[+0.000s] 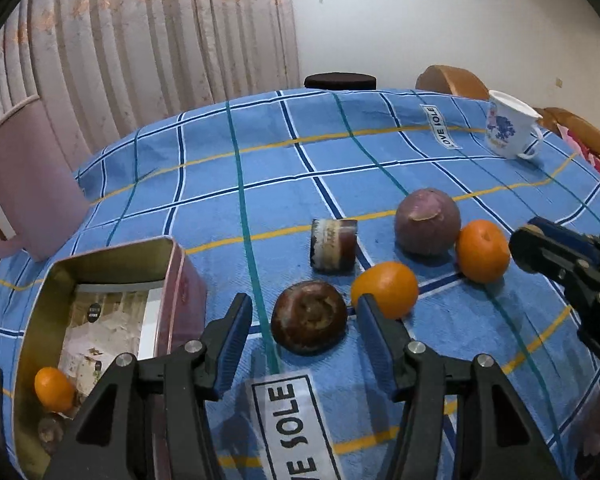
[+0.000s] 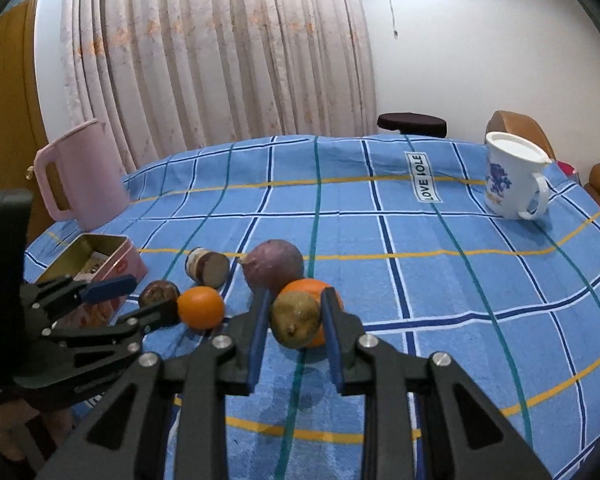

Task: Organize fruits
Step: 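Grasp the reddish-brown round fruit with the left gripper while the right gripper grasps another kiwi, then carry the reddish-brown fruit with the left gripper while the right gripper carries the kiwi toward the tin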

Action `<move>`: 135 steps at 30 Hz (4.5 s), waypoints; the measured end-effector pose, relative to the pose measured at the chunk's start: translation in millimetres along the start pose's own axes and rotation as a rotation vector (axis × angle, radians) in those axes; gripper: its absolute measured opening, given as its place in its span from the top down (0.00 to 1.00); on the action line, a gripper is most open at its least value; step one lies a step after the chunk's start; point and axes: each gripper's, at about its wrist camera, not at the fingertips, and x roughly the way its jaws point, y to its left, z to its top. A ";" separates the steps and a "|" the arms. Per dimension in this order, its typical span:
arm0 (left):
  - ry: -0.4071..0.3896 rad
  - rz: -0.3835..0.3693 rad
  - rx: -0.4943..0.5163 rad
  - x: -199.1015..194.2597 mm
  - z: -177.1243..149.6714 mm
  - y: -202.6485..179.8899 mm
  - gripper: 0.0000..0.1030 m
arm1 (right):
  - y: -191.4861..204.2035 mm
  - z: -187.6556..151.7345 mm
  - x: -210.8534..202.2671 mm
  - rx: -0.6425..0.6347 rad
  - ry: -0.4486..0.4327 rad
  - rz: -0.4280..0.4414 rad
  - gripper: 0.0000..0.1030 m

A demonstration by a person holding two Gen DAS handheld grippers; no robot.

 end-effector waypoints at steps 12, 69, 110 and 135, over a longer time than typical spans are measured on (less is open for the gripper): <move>-0.016 -0.015 0.033 -2.3 -3.4 16.0 0.45 | 3.6 -1.7 4.0 -0.026 0.004 0.004 0.72; -0.231 -0.108 -0.064 -49.7 -12.0 17.2 0.61 | 17.1 -3.6 -14.9 -0.091 -0.084 0.072 0.71; -0.401 -0.035 -0.145 -85.7 -29.5 30.4 0.61 | 34.9 -10.6 -39.9 -0.199 -0.219 0.108 0.72; -0.333 0.047 -0.191 -98.5 -36.5 69.3 0.61 | 94.9 19.2 -24.3 -0.267 -0.208 0.241 0.71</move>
